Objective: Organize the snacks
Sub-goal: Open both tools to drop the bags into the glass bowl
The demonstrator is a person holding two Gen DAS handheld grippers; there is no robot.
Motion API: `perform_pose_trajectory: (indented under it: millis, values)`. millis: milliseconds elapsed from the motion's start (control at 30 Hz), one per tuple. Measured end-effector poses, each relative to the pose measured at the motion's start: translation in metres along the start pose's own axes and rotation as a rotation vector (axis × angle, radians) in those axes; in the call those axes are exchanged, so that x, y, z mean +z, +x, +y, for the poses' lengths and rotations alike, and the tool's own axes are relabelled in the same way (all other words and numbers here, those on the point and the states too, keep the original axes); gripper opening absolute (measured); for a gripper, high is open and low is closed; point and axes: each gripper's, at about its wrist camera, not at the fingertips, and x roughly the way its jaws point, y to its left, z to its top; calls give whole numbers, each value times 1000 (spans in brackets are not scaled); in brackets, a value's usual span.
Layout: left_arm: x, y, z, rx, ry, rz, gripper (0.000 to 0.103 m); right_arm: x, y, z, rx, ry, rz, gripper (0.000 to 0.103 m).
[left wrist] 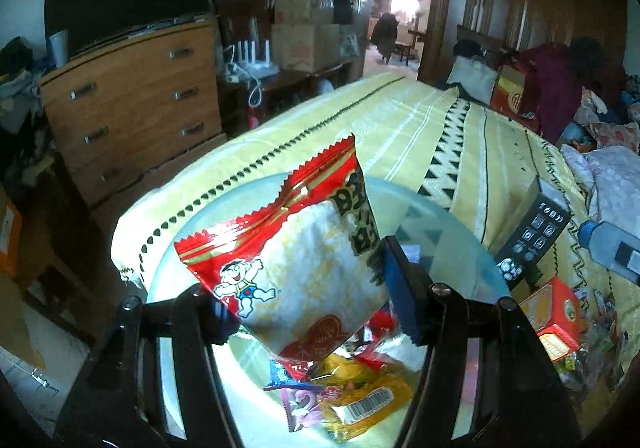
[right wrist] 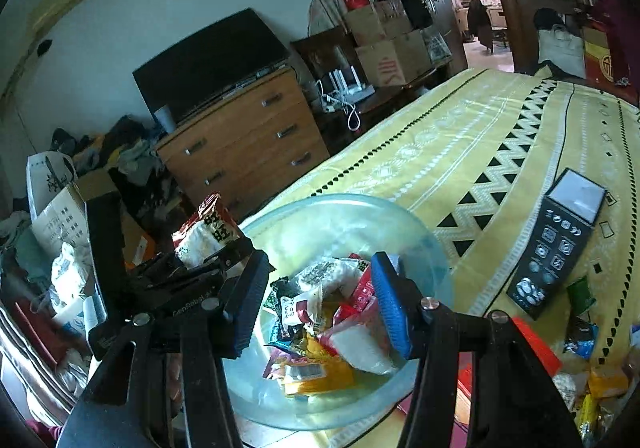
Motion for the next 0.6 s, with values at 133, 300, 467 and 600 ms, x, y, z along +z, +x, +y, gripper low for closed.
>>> perform_pose_trajectory:
  millis: [133,300,467,600]
  values:
    - [4,8,7,6,-7,14,64,-2,4,-1,4,4,11,58]
    - [5,14,13,10,-14,24,76,-7,3,-5,-6,17,19,65]
    - [3,16,14,26,-2,32,97,-11,-2,0,-14,7,9,80]
    - [2,14,18,41,-21,28,97,-15,-7,5,-9,-3,7,81]
